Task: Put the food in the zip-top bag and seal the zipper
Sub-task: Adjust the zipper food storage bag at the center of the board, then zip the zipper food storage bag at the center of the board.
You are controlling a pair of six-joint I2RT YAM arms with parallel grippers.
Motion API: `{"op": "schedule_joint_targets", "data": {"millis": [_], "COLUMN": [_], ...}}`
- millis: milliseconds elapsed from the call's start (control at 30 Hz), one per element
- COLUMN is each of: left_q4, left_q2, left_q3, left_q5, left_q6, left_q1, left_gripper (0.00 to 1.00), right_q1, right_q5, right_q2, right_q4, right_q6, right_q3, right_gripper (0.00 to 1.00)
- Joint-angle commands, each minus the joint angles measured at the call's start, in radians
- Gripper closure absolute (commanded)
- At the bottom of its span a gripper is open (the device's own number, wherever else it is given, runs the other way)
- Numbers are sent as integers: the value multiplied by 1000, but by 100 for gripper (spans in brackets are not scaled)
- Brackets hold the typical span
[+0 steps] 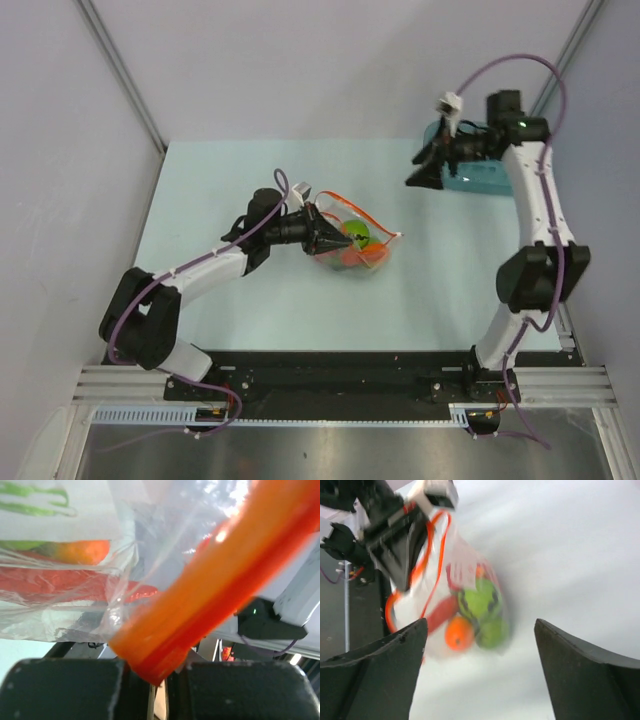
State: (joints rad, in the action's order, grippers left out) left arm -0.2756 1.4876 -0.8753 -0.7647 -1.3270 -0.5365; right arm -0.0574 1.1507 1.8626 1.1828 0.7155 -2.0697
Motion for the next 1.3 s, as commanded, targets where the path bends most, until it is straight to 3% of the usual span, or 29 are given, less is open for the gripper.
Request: {"op": "schedule_joint_targets", "data": {"millis": [0,33,133,200,233,333,500,767,800,900,933,967,1033,1267], "left_q4": [-23,-27,-20,-10,-4,10,12,0,-4,-4,-1,4,30,146], "left_q2": [-40,-33,-15,-10,-12,-9,-4,7,7,13,13,7,-3,-44], "left_q3": [-39,-50,-66,-73,-73,-83,-91,-85,-86,-94,-93,-91,-83,-88], "left_q5": [-7,-13,-34,-39,-42,-42,-58,-70,-74,-81,-79,-79,-76,-30], "left_q6": [-1,3,14,29,34,49,77,74,71,71,74,78,98,241], "left_q1": [29,30,32,33,38,47,50,53,55,58,66,67,79,127], "left_gripper": [89,89,90,91,92,93,93,93,93,93,92,92,92,80], "right_q1": [125,126,93,61,60,60,60,-16,-25,-47,-50,-47,-36,-2], "right_q5": [161,149,120,113,127,142,121,73,64,57,57,57,57,60], "right_q2": [-255,-351,-476,-517,-514,-477,-422,-398,-398,-391,-393,-395,-401,-427], "right_q4": [83,68,-157,-190,-218,-229,-288,-666,-689,-741,-752,-753,-753,-683], "right_q6": [375,410,407,435,437,476,496,161,150,118,117,116,114,196], "right_q3": [256,421,700,773,814,844,873,922,933,936,938,938,938,938], "right_gripper": [13,14,19,23,31,37,36,35,38,67,86,92,100,100]}}
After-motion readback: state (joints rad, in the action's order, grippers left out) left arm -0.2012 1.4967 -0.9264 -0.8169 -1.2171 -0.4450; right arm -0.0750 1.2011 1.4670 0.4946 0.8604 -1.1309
